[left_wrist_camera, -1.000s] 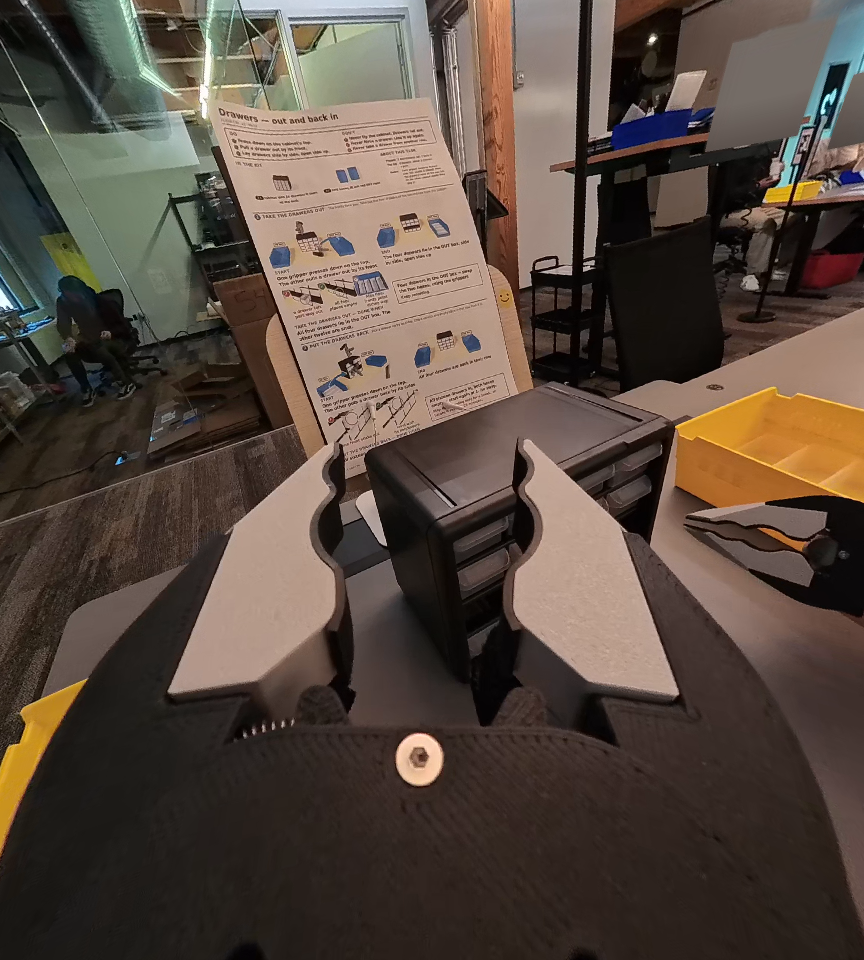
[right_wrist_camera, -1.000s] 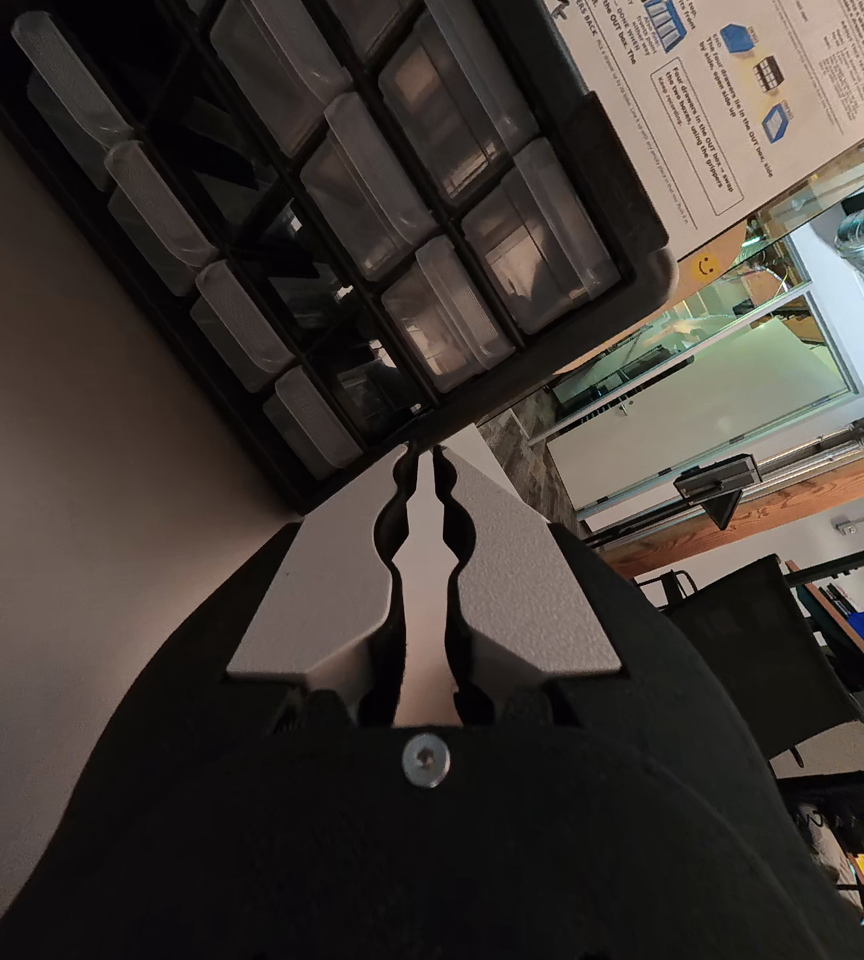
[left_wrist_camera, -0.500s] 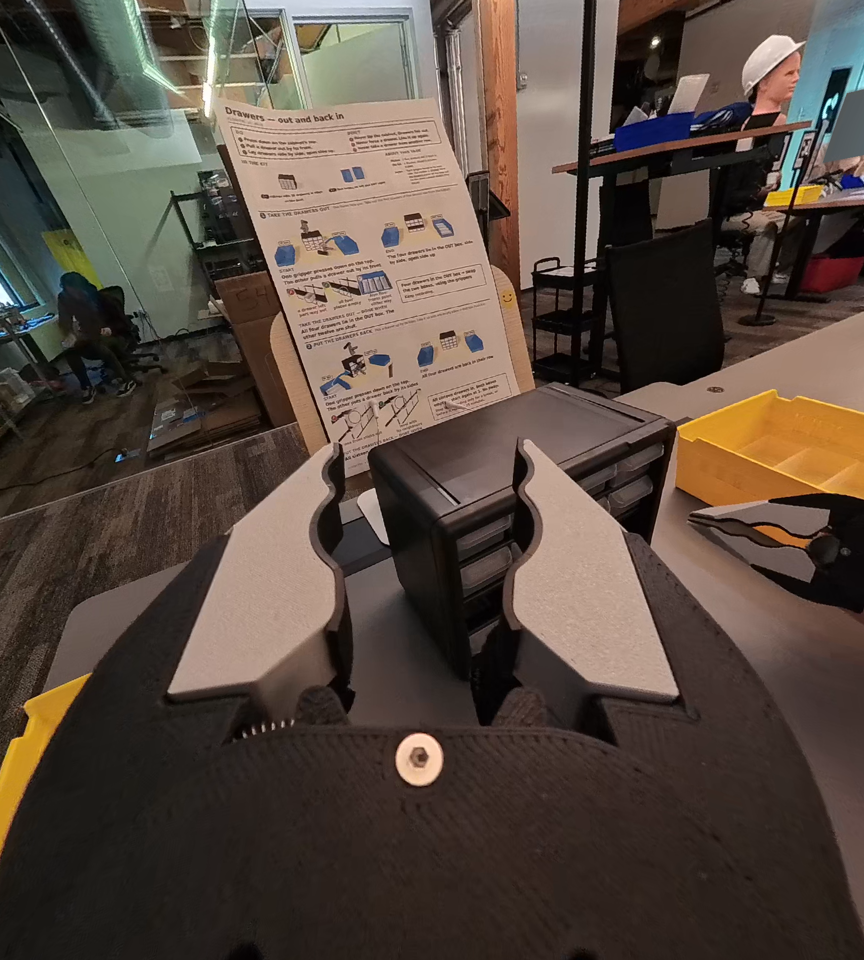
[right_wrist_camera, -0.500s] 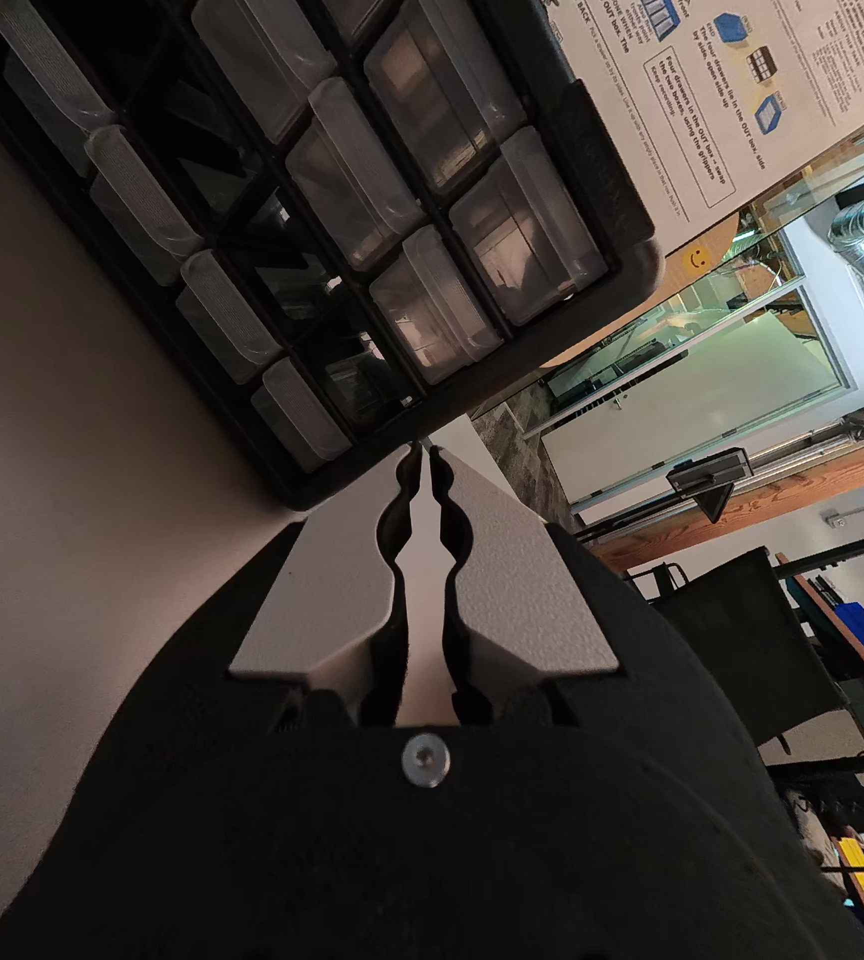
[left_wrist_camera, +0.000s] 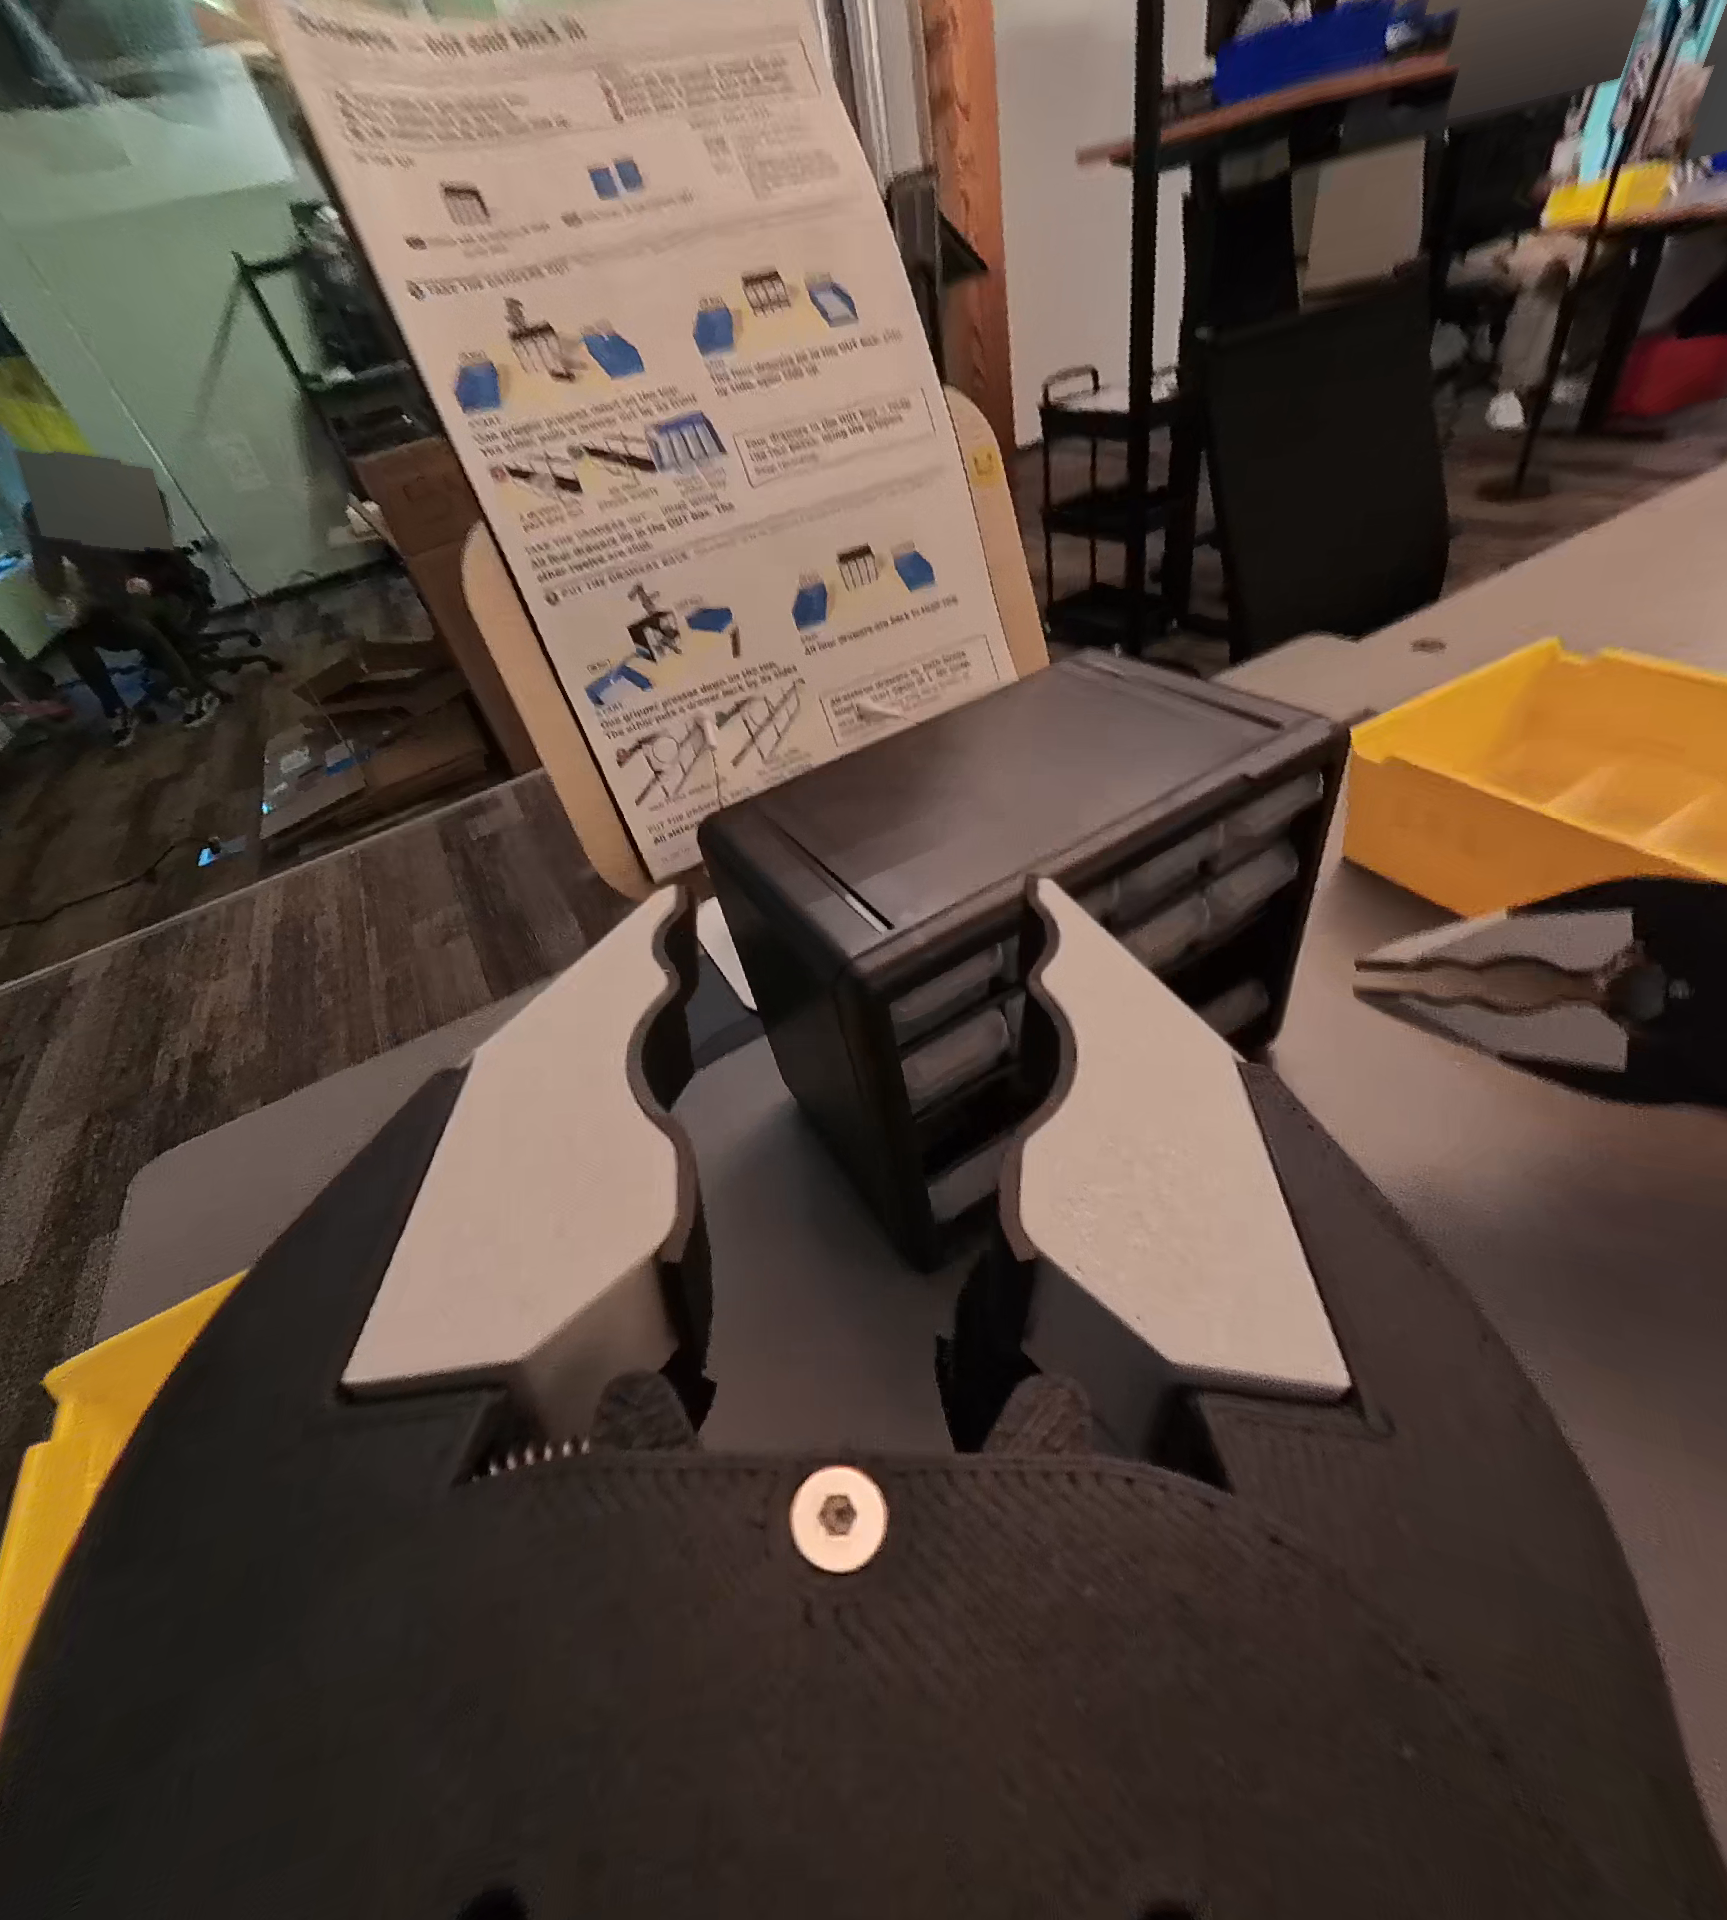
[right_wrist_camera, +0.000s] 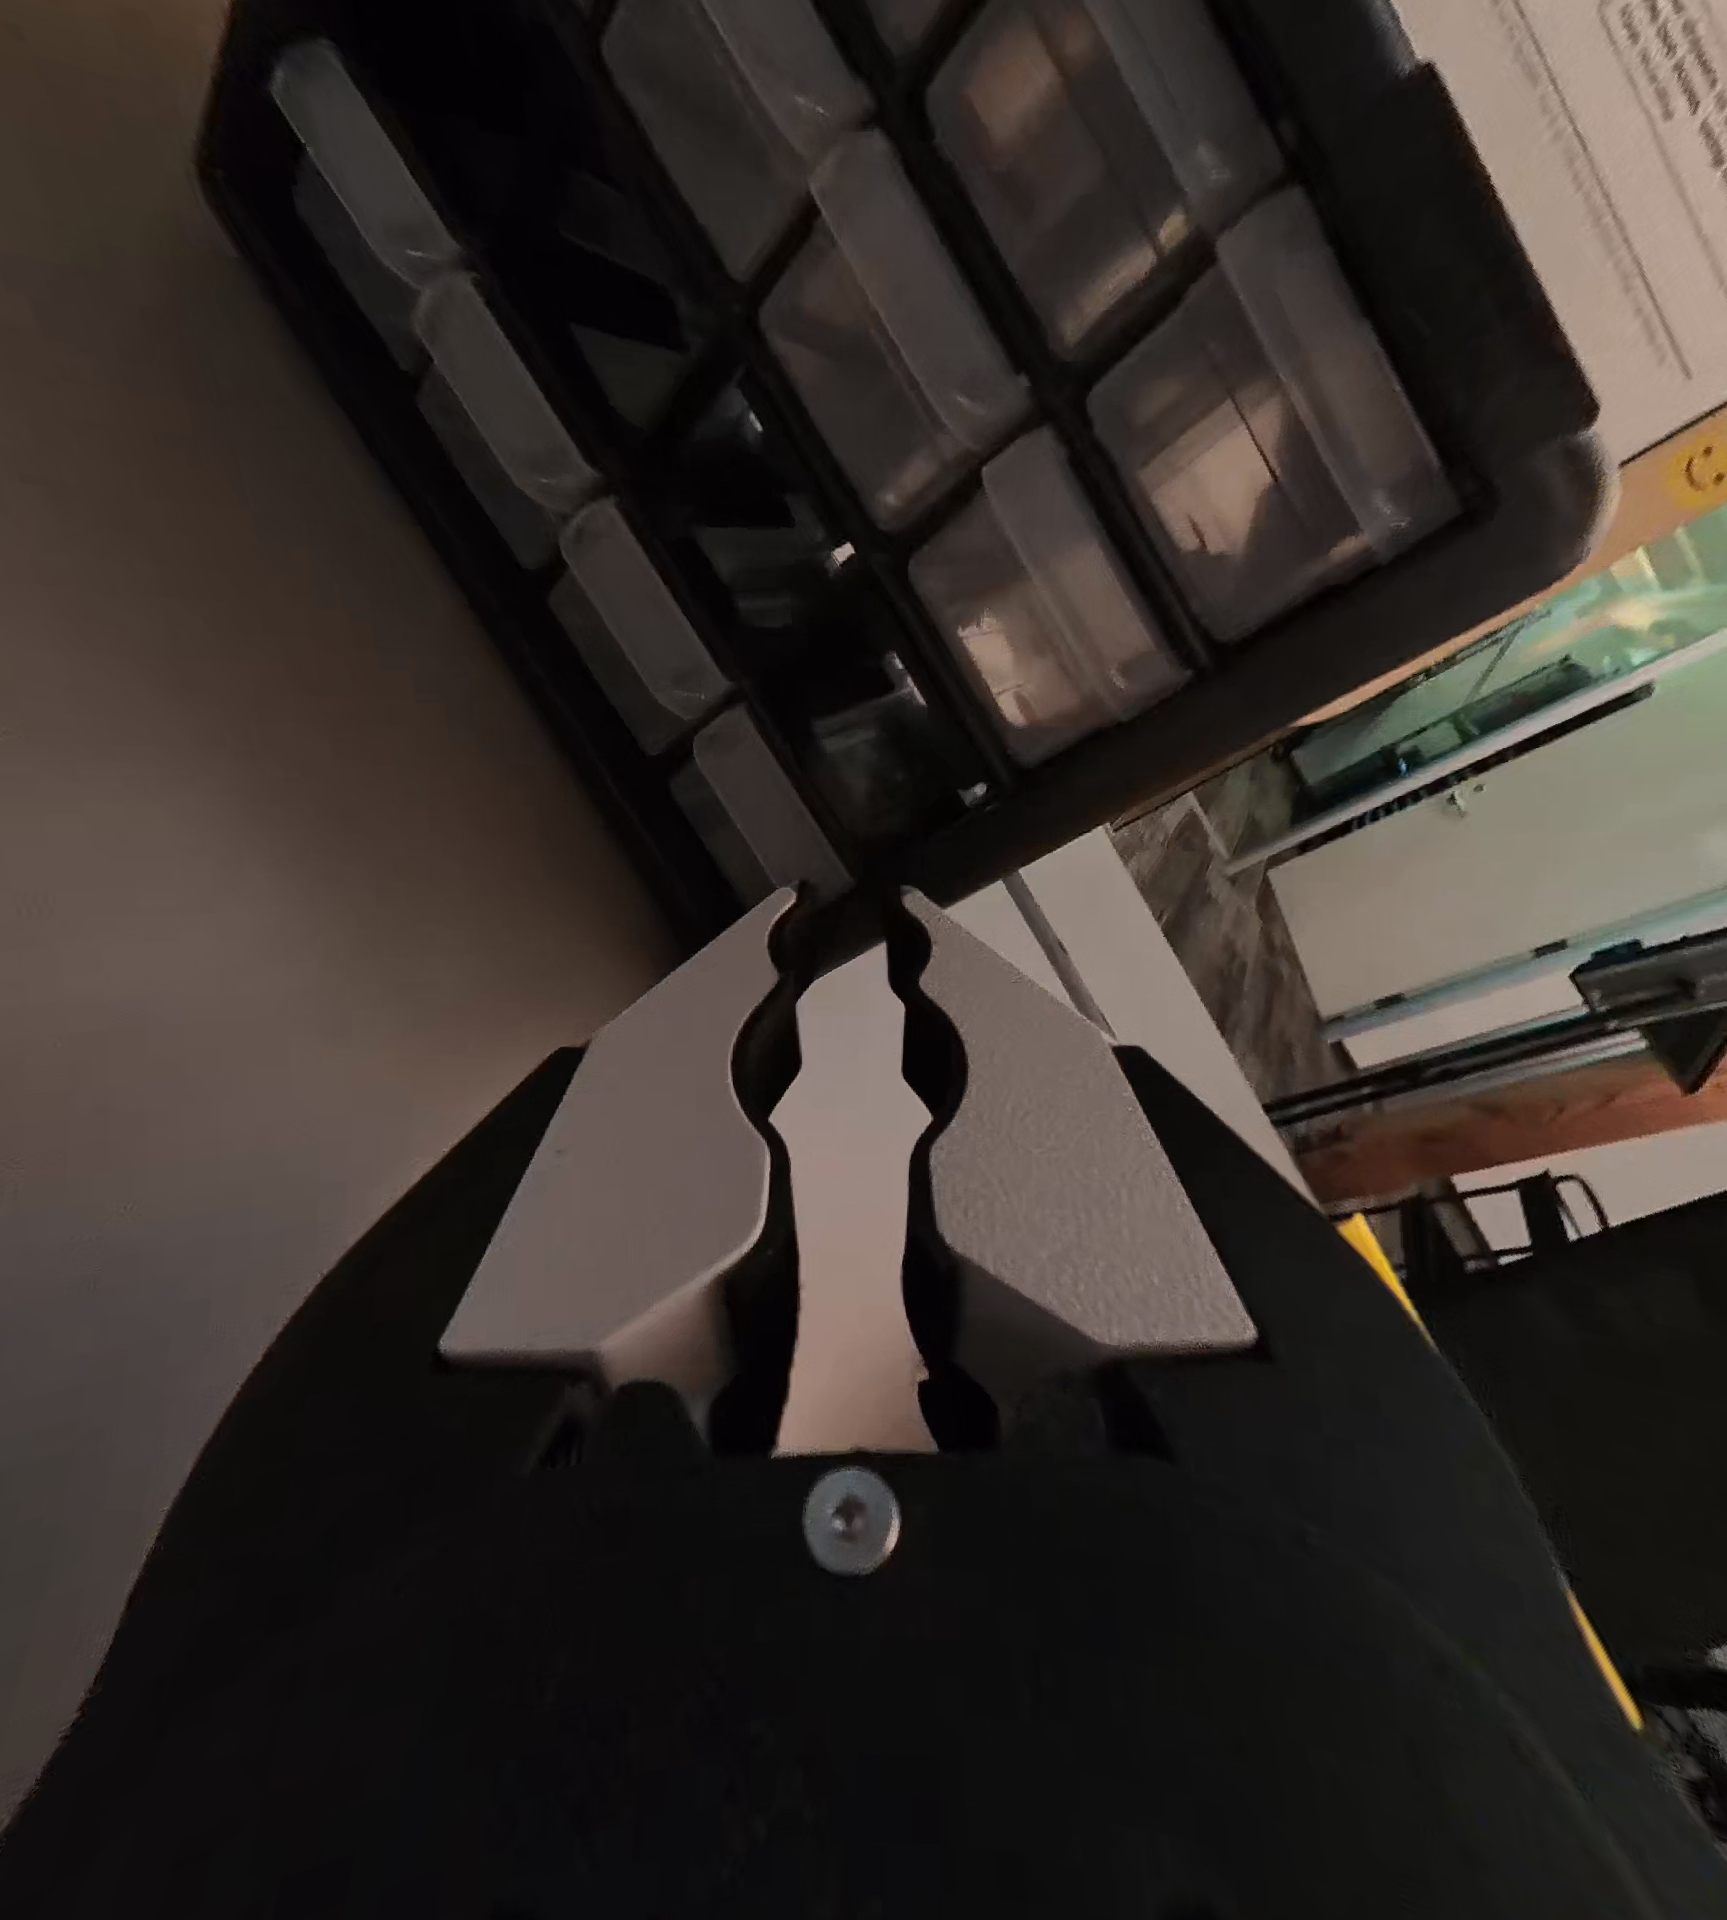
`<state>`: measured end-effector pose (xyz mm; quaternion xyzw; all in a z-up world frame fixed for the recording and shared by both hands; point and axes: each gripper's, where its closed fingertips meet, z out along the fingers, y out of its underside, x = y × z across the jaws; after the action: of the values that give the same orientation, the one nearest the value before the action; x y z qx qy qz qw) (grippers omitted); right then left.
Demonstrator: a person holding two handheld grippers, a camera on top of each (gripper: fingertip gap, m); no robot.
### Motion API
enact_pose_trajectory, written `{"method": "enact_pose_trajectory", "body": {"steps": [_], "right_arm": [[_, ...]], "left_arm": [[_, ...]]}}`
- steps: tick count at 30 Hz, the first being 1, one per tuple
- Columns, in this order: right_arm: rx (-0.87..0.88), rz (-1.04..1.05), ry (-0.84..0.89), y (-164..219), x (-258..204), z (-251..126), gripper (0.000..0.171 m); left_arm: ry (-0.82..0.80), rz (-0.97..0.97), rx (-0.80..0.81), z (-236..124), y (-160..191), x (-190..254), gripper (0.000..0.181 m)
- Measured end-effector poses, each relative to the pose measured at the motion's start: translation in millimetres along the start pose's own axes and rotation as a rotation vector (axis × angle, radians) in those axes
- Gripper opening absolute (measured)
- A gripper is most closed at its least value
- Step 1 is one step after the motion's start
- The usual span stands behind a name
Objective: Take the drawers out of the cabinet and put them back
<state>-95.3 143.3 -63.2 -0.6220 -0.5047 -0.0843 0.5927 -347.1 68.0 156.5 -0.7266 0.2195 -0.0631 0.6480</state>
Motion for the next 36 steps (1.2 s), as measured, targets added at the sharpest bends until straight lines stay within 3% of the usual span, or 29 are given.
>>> {"method": "enact_pose_trajectory", "body": {"steps": [4, 8, 12, 16, 19, 22, 26, 28, 31, 36], "right_arm": [[0.009, 0.09, 0.005, -2, 7, -3, 0.015], [-0.006, 0.199, -0.014, -5, 4, -10, 0.018], [-0.023, 0.383, -0.091, -8, -13, -26, 0.041], [0.046, 0.477, -0.11, -24, -6, -69, 0.04], [0.067, 0.477, -0.015, -25, 45, -126, 0.041], [-0.054, 0.475, 0.157, 19, 135, -190, 0.052], [-0.388, 0.624, 0.238, 140, 222, -242, 0.076], [-0.448, 0.703, 0.162, 182, 230, -242, 0.077], [-0.495, 0.862, 0.069, 230, 224, -226, 0.085], [-0.605, 0.993, 0.01, 282, 213, -202, 0.086]], "left_arm": [[0.001, 0.0, -0.099, 9, 24, 8, 0.063], [0.02, -0.08, -0.094, 16, 50, 26, 0.064], [0.021, -0.157, -0.122, 18, 110, 56, 0.064], [0.038, -0.235, -0.145, 18, 156, 95, 0.066], [0.006, -0.201, -0.191, 7, 168, 95, 0.075], [-0.095, -0.139, -0.207, -27, 153, 47, 0.082], [-0.308, -0.069, -0.317, -87, 131, -57, 0.088], [-0.434, -0.056, -0.397, -111, 131, -116, 0.091], [-0.476, -0.138, -0.52, -128, 153, -180, 0.085], [-0.451, -0.373, -0.556, -125, 189, -241, 0.089]]}}
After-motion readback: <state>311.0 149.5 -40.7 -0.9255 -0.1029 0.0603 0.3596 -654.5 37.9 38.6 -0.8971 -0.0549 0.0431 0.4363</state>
